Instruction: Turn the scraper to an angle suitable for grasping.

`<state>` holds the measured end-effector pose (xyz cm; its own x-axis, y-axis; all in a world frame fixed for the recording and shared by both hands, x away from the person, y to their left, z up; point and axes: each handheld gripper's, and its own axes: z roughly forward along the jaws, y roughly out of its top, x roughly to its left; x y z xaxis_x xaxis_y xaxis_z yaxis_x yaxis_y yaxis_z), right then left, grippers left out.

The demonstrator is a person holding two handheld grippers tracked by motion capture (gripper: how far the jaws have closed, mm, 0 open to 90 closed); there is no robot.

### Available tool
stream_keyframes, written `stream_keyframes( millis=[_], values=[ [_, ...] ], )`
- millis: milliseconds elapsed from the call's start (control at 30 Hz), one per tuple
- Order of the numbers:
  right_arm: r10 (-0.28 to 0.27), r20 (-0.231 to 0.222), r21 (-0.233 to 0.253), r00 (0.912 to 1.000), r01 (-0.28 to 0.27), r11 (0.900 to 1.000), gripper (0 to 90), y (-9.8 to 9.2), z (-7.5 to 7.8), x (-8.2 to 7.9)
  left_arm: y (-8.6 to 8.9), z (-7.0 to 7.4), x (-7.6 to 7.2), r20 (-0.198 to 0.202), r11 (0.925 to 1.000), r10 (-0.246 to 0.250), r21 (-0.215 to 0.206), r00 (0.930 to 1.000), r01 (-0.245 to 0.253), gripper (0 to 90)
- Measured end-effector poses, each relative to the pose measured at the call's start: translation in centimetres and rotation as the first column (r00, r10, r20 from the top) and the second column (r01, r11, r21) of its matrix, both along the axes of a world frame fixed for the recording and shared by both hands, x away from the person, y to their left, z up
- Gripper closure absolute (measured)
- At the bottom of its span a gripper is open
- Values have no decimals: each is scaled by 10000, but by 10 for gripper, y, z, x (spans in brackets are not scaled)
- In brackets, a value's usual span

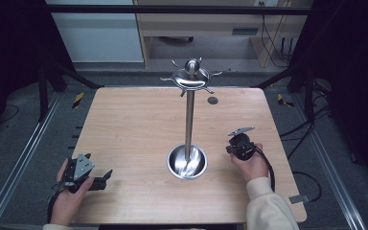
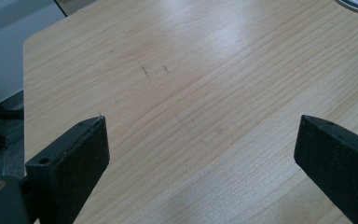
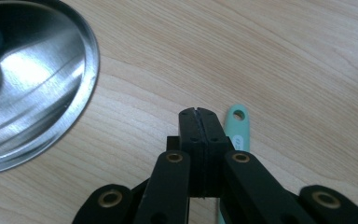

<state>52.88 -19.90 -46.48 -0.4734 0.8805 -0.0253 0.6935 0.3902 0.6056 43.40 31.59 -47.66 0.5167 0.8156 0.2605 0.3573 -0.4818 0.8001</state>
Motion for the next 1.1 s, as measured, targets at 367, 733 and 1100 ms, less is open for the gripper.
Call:
stream_keyframes(
  millis=[367, 733, 1100],
  values=[
    [-71, -271, -280, 9996, 63, 9996, 900, -1, -6, 4, 0, 0, 0, -39, 10000, -12, 2, 10000, 12, 30],
    [-289, -746, -398, 9968, 259, 9989, 900, -7, -14, 7, 0, 0, 0, -49, 10000, -19, -22, 10000, 19, 30],
    [-1086, -870, -207, 9903, 1072, 9940, 900, -21, -14, 10, 0, 0, 0, -75, 10000, -41, -58, 10000, 41, 30]
  ],
)
